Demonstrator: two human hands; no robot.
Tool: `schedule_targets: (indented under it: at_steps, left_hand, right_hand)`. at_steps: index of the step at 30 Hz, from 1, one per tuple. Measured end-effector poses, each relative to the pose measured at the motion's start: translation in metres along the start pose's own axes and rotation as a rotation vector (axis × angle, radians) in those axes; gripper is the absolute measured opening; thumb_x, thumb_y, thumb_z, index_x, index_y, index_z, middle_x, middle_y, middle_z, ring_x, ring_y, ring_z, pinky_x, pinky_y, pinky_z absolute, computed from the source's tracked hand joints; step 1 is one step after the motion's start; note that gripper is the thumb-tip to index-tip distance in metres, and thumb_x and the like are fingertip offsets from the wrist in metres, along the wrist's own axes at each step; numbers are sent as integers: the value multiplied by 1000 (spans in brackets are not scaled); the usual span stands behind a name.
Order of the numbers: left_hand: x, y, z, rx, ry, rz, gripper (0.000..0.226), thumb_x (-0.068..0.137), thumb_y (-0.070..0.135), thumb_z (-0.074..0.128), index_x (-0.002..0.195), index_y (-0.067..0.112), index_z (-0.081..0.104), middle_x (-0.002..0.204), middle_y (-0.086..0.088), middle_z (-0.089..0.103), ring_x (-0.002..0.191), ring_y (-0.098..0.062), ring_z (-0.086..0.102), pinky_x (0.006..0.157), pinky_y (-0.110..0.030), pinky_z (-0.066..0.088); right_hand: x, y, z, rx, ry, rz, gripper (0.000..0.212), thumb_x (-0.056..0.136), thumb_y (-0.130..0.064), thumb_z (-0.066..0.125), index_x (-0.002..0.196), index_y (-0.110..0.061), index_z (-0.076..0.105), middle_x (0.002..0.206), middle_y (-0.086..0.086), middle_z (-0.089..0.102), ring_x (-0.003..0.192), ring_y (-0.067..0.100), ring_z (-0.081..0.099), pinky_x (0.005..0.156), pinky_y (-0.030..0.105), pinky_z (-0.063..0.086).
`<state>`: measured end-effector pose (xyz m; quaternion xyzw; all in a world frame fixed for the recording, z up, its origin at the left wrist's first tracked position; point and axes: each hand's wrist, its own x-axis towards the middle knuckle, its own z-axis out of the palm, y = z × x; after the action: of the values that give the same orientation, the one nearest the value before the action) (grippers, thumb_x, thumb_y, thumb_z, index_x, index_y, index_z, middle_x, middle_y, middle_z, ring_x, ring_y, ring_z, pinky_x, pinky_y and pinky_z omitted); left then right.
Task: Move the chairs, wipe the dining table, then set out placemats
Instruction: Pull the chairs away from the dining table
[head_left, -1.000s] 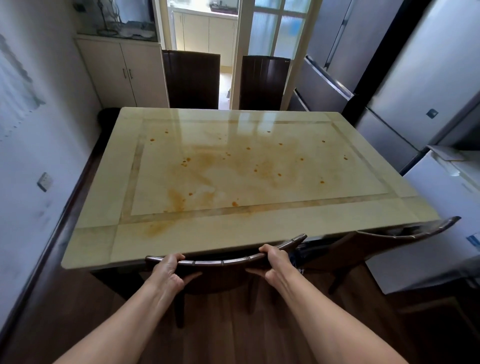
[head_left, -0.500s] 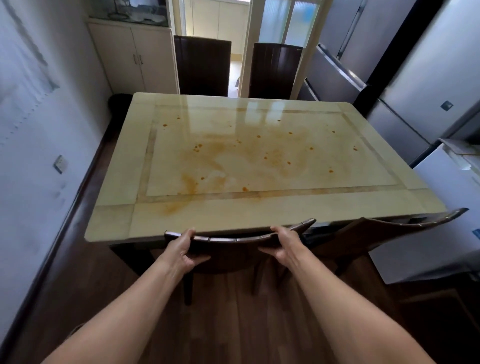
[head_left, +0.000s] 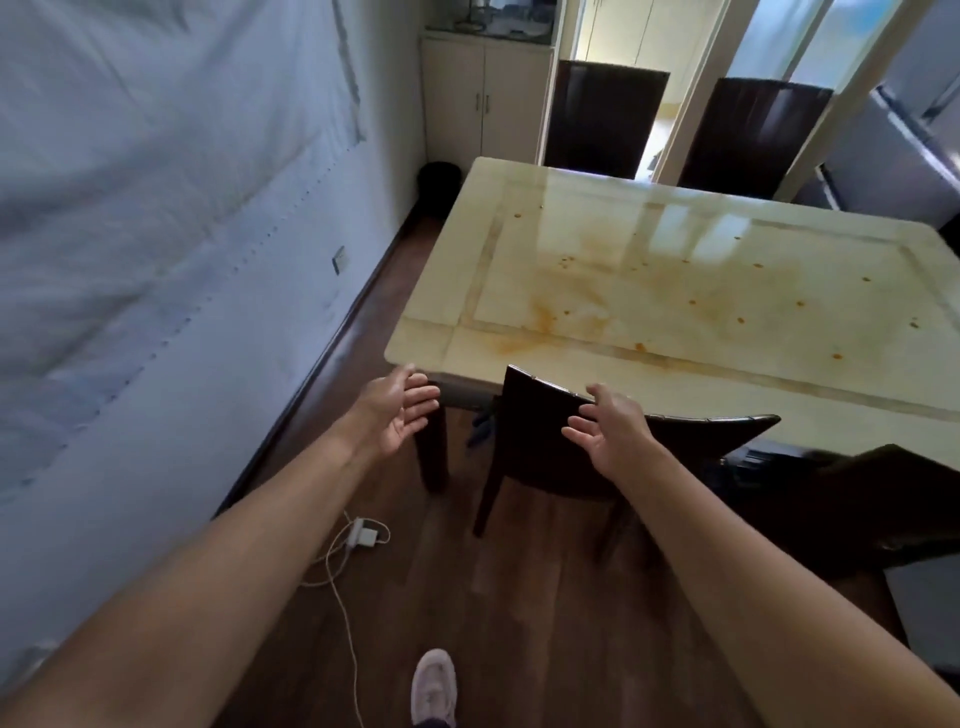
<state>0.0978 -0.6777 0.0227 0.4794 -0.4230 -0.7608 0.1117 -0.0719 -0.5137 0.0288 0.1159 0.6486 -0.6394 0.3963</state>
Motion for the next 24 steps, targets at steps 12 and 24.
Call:
schedule_targets:
  at_steps: [12, 24]
  left_hand:
    - [30, 111, -112, -172, 40, 144, 56, 100, 43, 25, 142, 7, 37, 145, -10, 45, 135, -24, 42, 117, -38, 21]
    - [133, 231, -172, -149, -18, 185, 54, 101, 41, 26, 143, 9, 36, 146, -11, 43, 135, -26, 41, 118, -41, 21]
  right_hand:
    - [1, -27, 197, -108, -233, -141, 48, 100, -33, 41, 137, -3, 39, 131, 15, 46, 123, 31, 46, 104, 46, 39]
    - [61, -71, 341, -137, -213, -176, 45, 101, -29, 39, 129, 5, 46, 138, 30, 41, 124, 39, 46, 103, 47, 38]
